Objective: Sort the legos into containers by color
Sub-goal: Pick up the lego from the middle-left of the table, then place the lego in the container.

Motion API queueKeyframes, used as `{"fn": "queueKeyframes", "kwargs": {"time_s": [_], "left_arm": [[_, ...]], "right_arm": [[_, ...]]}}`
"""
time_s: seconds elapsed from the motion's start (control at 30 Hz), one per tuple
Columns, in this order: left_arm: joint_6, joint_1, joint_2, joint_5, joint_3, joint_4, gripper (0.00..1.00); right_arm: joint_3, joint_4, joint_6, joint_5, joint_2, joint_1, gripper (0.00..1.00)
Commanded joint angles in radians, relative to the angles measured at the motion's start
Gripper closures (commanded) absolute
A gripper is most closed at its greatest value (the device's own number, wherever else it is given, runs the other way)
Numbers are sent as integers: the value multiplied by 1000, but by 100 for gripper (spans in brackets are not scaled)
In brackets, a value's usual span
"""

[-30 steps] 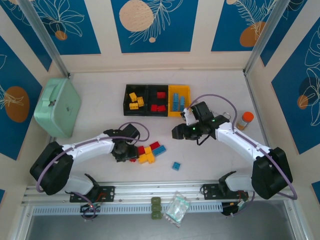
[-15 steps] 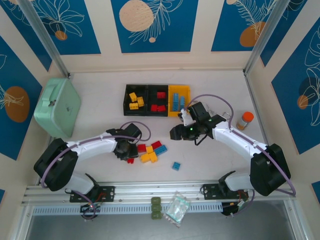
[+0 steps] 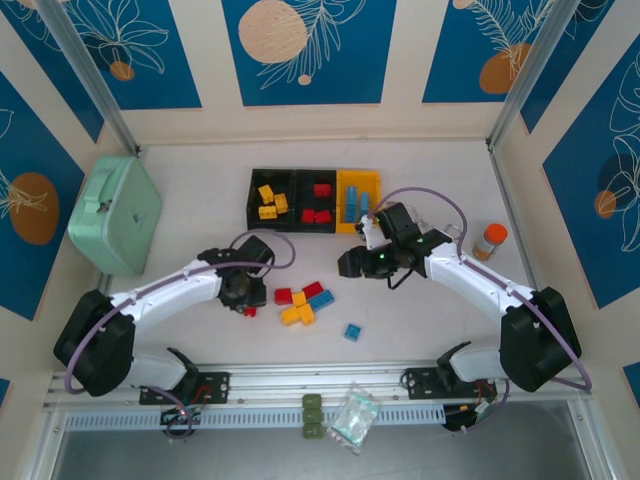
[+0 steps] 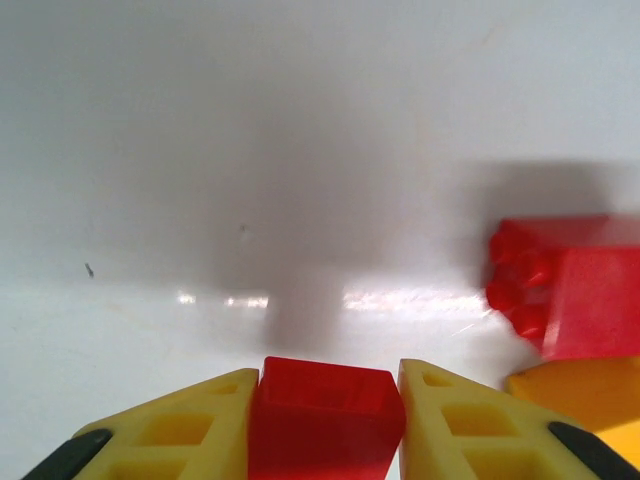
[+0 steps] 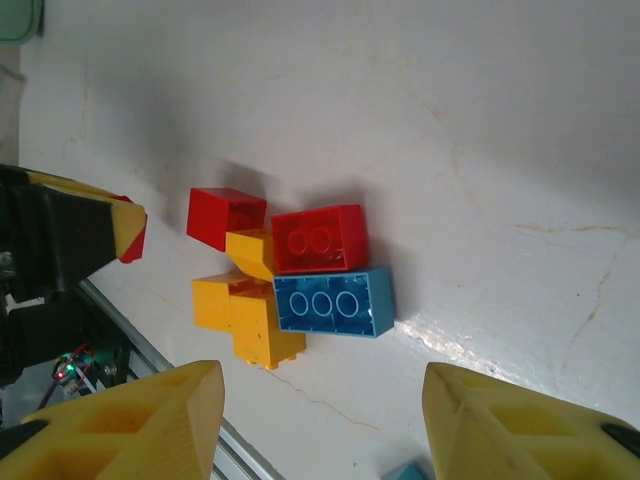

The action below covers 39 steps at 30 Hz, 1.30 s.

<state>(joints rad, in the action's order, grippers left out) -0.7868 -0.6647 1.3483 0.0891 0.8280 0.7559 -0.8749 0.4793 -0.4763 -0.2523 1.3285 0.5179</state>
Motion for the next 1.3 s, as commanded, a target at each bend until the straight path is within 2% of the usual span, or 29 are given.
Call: {"fn": "queueKeyframes", "kwargs": {"time_s": [0.0, 0.23, 0.43, 0.77, 0.9, 1.07, 1.27], "left_arm": [[69, 28, 23, 26, 108, 14, 65], [143, 37, 199, -19, 344, -61, 65], [215, 39, 390, -27, 604, -44, 65], [302, 51, 763, 4, 1128, 69, 65], [306, 63, 897, 20, 1318, 118, 65], [298, 80, 1027, 29, 1473, 148, 65], [284, 94, 1115, 8, 1579, 138, 63]], "right_arm": [[14, -25, -24, -32, -29, 3, 45], [24, -59, -67, -18, -37, -18, 45], [17, -85, -144, 35, -45, -61, 45], [5, -89, -196, 98, -53, -84, 44], [15, -81, -205, 161, -81, -88, 44], [18, -83, -205, 227, -118, -96, 44], [20, -90, -209, 242, -137, -102, 40]]}}
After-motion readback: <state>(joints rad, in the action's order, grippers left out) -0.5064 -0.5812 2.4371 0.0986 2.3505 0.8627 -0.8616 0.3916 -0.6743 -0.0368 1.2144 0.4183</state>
